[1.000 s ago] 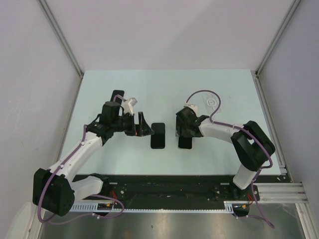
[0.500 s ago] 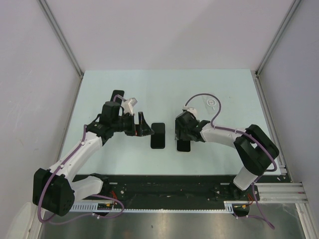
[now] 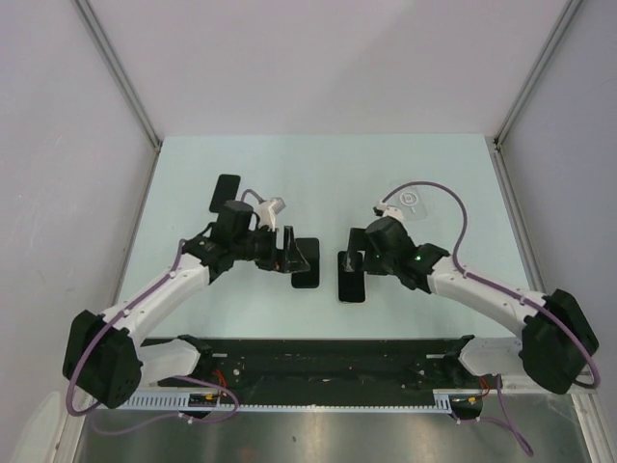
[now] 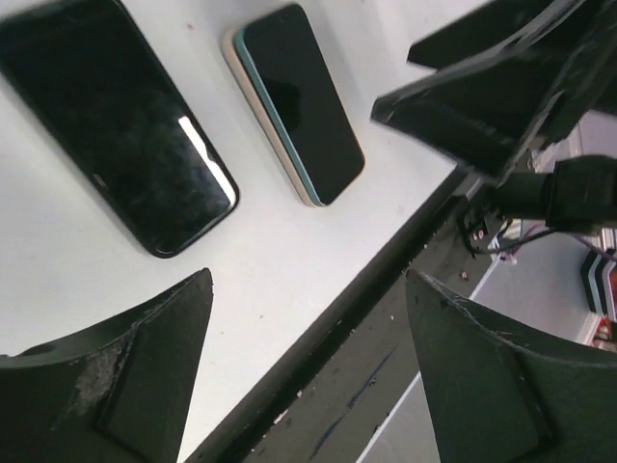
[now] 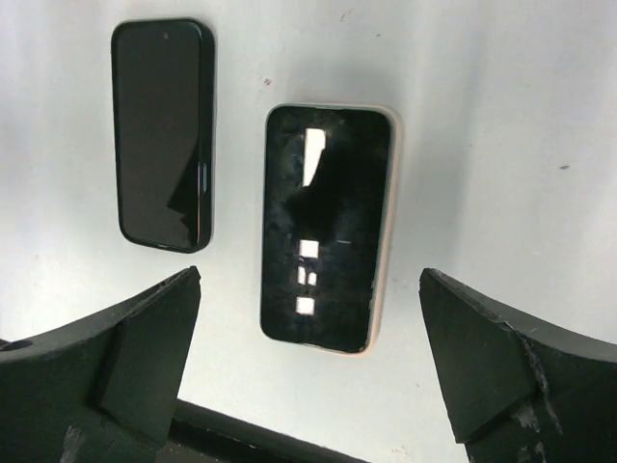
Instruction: Put the phone into the phone case
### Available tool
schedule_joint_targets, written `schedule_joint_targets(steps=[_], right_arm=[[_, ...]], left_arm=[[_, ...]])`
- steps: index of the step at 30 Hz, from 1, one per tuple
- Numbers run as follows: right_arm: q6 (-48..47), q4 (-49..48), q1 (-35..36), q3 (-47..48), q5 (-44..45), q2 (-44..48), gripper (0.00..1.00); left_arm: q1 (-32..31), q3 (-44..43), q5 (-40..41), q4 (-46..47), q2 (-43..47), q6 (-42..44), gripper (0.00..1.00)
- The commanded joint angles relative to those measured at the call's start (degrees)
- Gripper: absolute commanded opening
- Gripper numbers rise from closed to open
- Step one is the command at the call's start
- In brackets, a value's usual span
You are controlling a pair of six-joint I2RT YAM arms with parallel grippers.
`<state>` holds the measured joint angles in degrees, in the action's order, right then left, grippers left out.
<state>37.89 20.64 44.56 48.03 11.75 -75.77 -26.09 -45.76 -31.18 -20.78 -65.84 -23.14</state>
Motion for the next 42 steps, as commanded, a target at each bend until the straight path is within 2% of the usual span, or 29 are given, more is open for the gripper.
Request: schedule_joint_targets(steps=[1, 5, 9, 13, 14, 22, 24, 26, 33, 36, 38, 42], right_arm=[[-0.27, -1.04, -4.56, -4.34, -4.88, 6.58, 1.00], [-0.19, -3.59, -9.83, -8.47, -10.24, 10.28, 1.00], [0.78, -7.98, -16.68, -13.38, -20.33, 13.97, 0.96], [0.35, -11.67, -22.22, -16.30, -26.77, 16.26, 0.85], [-0.09, -11.68, -23.36, -16.48, -27.47, 16.00, 0.83], [-0.62, -14.93, -26.18, -18.06, -33.72, 13.98, 0.78], [-1.50, -15.02, -26.89, -18.76, -35.12, 13.81, 0.79], [-1.59, -15.72, -27.41, -19.72, -35.74, 13.98, 0.79], [0.08, -19.94, -27.86, -22.62, -37.50, 12.93, 0.79], [0.25, -22.75, -27.86, -23.59, -38.29, 11.87, 0.79], [0.87, -25.99, -27.77, -25.08, -39.43, 11.08, 0.80], [2.28, -28.82, -26.98, -26.23, -38.91, 9.68, 0.83]], left_arm=[[-3.79, -2.32, 1.39, 3.45, -4.10, -3.22, 0.82], [-7.57, -4.42, 4.36, 6.63, -8.41, -5.69, 0.80], [-10.56, -7.50, 7.62, 7.50, -15.35, -6.22, 0.80], [-11.53, -9.95, 6.84, 10.49, -23.60, -8.94, 0.64], [-11.88, -10.57, 7.01, 11.36, -24.76, -9.12, 0.64], [-14.52, -18.57, 11.49, 8.12, -35.65, -6.75, 0.63], [-14.52, -18.67, 12.63, 8.03, -37.16, -6.92, 0.59], [-15.13, -18.14, 12.90, 9.08, -37.60, -6.92, 0.51], [-15.84, -19.19, 12.98, 8.47, -40.68, -6.66, 0.44], [-15.75, -19.28, 12.29, 8.91, -41.47, -6.84, 0.38], [-15.92, -18.84, 11.67, 9.87, -41.73, -7.10, 0.29], [-15.93, -17.79, 9.83, 10.93, -42.00, -7.36, 0.22]])
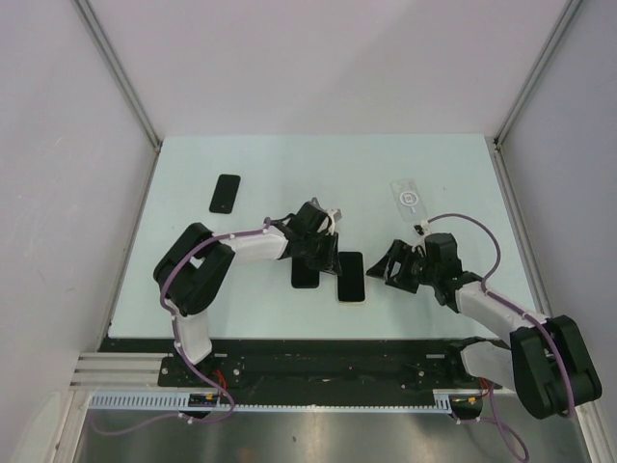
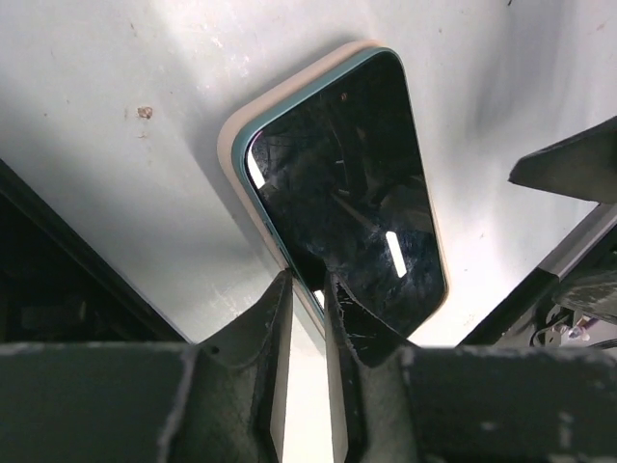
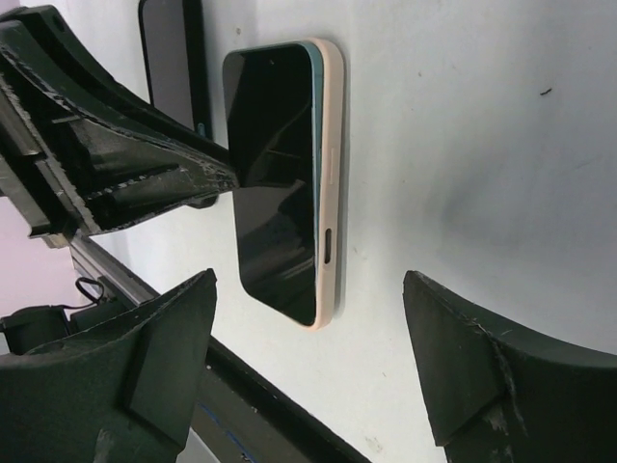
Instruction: Put the phone into the phone case
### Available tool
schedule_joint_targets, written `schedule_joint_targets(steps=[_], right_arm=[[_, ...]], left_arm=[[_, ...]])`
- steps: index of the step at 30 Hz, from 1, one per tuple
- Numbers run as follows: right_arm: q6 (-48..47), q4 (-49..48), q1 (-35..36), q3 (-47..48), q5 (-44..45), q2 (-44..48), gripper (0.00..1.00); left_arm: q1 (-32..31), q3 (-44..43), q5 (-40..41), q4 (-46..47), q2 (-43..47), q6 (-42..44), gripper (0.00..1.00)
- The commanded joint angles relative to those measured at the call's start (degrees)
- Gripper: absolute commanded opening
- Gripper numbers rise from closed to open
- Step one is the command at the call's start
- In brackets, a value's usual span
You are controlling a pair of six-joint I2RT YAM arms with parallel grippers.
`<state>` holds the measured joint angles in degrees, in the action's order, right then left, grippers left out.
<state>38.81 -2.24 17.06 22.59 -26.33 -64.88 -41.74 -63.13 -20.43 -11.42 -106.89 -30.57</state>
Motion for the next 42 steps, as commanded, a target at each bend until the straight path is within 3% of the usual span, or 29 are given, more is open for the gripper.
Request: schedule_joint_targets(steps=[1, 8, 15, 21, 25, 30, 36, 42], right_arm=[[1.27, -6.28, 0.78, -0.71, -0.05, -1.47, 0.83], [2.76, -10.24, 4.03, -0.70, 2.76, -7.89, 0.85], [6.36, -12.78, 7.02, -0.70, 7.52, -11.31, 0.90], [11.19, -16.74, 9.13, -0.62, 7.78, -15.62, 0.90], [14.18, -19.72, 10.18, -0.62, 6.91, -17.20, 0.90], [16.47, -27.97, 9.40, -1.32, 0.32, -19.40, 0.89], [17.18, -35.28, 6.94, -4.57, -2.94, -19.23, 0.76], [15.69, -38.36, 5.27, -5.80, -3.99, -20.28, 0.50]], left_arm=[[-0.28, 0.28, -1.19, 1.92, -0.95, -0.28, 0.21], [-0.28, 2.49, -5.32, 4.83, -1.57, -2.30, 0.17], [-0.19, 3.02, -3.04, 3.51, -1.92, -1.95, 0.18], [0.16, 4.07, -7.52, 6.41, -2.27, -4.76, 0.18], [0.51, 6.53, -11.64, 10.79, -2.36, -7.66, 0.19], [0.69, 8.72, -10.34, 11.24, -1.30, -7.58, 0.19], [0.69, 9.70, -11.13, 12.91, -1.12, -7.75, 0.19], [0.78, 10.40, -11.83, 14.75, -1.48, -7.93, 0.20]])
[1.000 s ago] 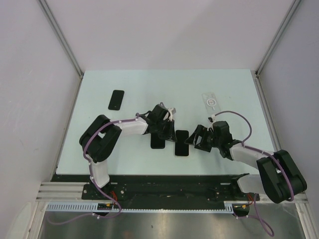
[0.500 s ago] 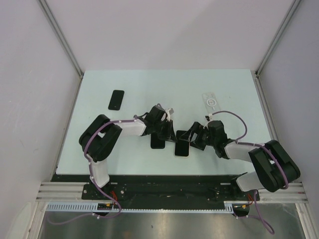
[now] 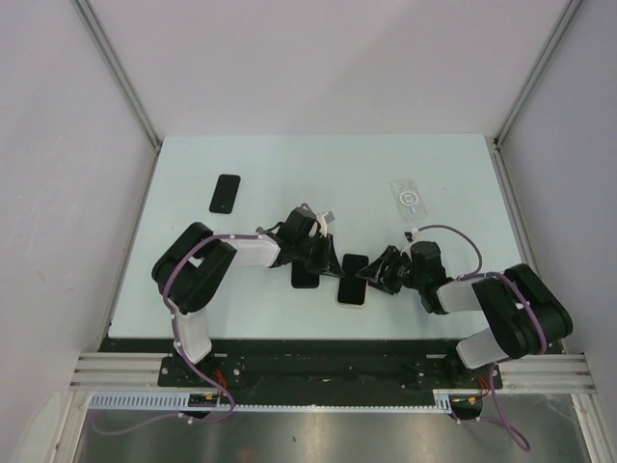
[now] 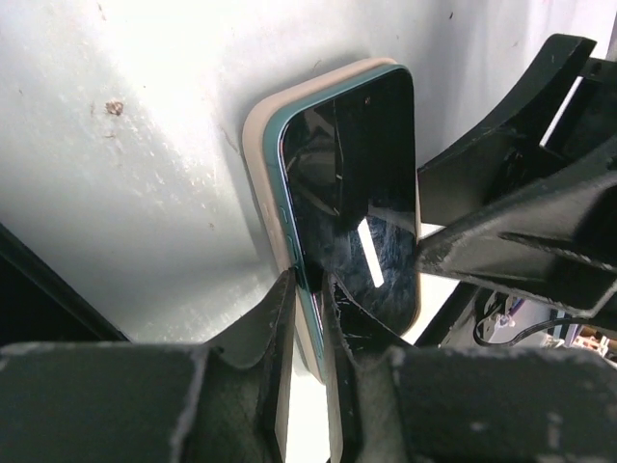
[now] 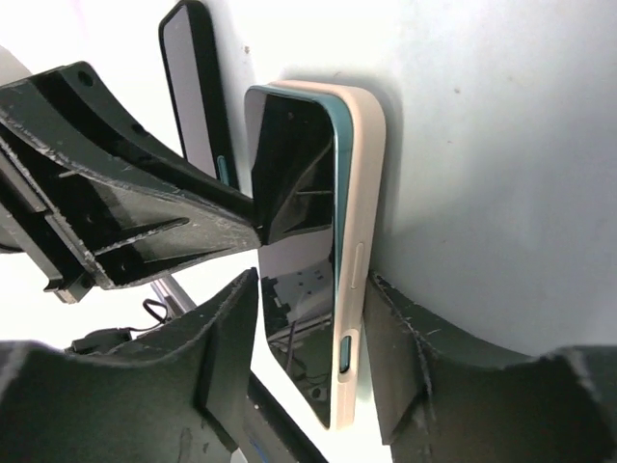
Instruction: Put the phone into the phone case
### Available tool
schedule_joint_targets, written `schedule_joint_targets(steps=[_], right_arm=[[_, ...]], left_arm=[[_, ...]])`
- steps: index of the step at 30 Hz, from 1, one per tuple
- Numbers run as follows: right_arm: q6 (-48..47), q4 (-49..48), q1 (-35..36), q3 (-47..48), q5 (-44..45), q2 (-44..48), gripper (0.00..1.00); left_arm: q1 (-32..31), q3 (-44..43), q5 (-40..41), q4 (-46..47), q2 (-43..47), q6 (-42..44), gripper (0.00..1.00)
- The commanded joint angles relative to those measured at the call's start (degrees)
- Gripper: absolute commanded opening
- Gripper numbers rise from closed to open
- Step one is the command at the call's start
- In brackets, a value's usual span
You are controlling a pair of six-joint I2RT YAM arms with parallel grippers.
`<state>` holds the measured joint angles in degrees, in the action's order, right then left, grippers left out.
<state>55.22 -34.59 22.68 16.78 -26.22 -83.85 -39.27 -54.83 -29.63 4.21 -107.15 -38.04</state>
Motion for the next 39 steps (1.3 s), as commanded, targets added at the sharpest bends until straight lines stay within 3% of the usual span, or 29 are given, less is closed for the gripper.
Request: schedule_joint_targets(steps=[1, 9, 12, 19, 26, 32, 39], right_arm=[[-0.82, -7.15, -0.96, -0.08, -5.85, -1.83, 0.46], [-0.20, -18.49, -1.67, -0.25, -11.49, -8.16, 0.43], [0.06, -20.95, -2.11, -0.25, -12.89, -10.27, 0.35], [1.90, -28.50, -4.66, -1.22, -17.80, -12.56, 0.07], [8.67, -40.01, -6.77, -2.19, -23.70, -11.07, 0.02], [23.41, -55.89, -7.38, 0.53, -28.36, -11.33, 0.01], [30.20, -56.73, -7.47, 3.08, -30.21, -1.77, 0.01]], left_arm=[[-1.60, 2.35, -2.89, -0.43, -1.22, -0.63, 0.20], [-1.52, 3.85, -6.23, 2.65, -1.48, -2.39, 0.21], [-1.16, 4.03, -6.50, 2.12, -1.04, -2.30, 0.22], [-0.55, 4.38, -7.02, 1.94, 1.76, -3.00, 0.24], [2.52, 5.34, -7.37, -0.60, 13.36, -2.48, 0.55], [5.86, 11.84, -12.46, 5.88, 23.73, -5.98, 0.66], [6.92, 18.79, -16.77, 15.12, 33.58, -8.36, 0.72]])
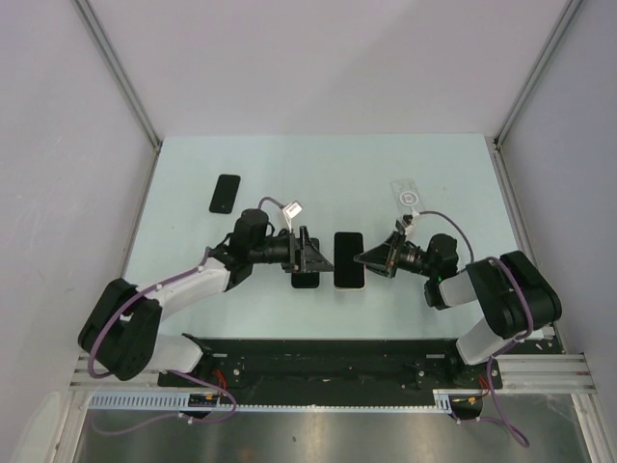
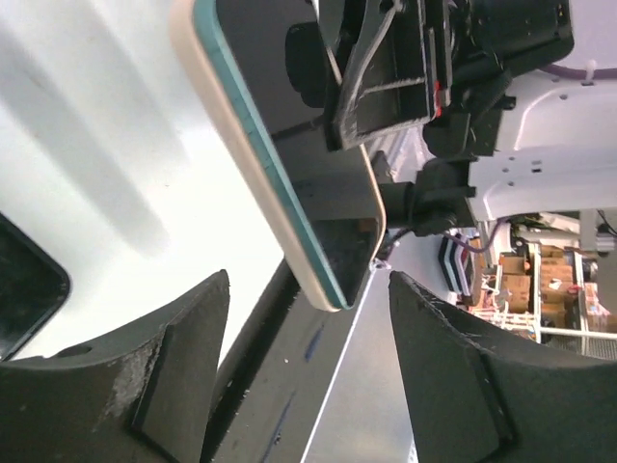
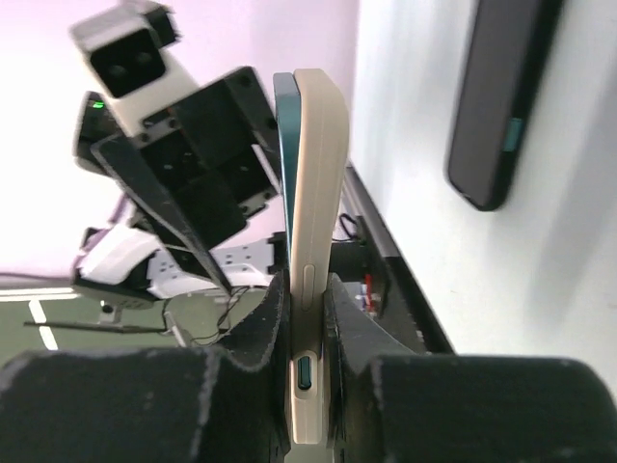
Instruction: Put the phone into the phone case
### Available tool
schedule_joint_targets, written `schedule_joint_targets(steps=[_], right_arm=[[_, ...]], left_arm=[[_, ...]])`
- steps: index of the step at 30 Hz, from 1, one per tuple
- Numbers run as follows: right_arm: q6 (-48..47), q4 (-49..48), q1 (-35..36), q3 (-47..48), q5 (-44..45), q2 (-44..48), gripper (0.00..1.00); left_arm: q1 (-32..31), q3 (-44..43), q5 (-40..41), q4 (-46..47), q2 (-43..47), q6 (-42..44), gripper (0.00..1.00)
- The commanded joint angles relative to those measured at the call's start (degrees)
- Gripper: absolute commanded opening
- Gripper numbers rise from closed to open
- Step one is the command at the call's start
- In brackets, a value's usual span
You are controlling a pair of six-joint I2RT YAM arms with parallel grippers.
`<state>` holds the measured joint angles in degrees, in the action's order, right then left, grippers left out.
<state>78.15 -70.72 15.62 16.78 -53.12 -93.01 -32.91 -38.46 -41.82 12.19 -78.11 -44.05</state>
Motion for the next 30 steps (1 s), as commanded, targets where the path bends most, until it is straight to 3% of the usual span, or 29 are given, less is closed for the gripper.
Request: schedule_joint_targets(steps=[1, 7, 16, 26, 30], right_arm=[[8.06, -20.60, -0.41, 3.35, -3.30, 8.36, 0.01], [12.20, -20.51, -0.24, 4.05, -2.95, 14.95, 0.03], [10.98, -19.99, 1.78, 3.35, -1.37, 15.41, 0.03], [8.78, -19.72, 3.81, 3.26, 0.56, 11.54, 0.02], [8.60, -19.72, 3.72, 3.26, 0.83, 10.84, 0.02]], left_arm=[[0.82, 3.12, -5.37, 8.80, 5.06, -4.44, 0.72], [1.09, 7.16, -10.82, 25.41, 6.03, -12.88, 0.72], [1.00, 12.70, -14.51, 58.53, 0.77, -30.98, 0.70], [0.04, 12.71, -13.37, 61.29, -5.56, -31.80, 0.64], [-0.32, 12.88, -13.37, 60.77, -6.62, -31.45, 0.47]])
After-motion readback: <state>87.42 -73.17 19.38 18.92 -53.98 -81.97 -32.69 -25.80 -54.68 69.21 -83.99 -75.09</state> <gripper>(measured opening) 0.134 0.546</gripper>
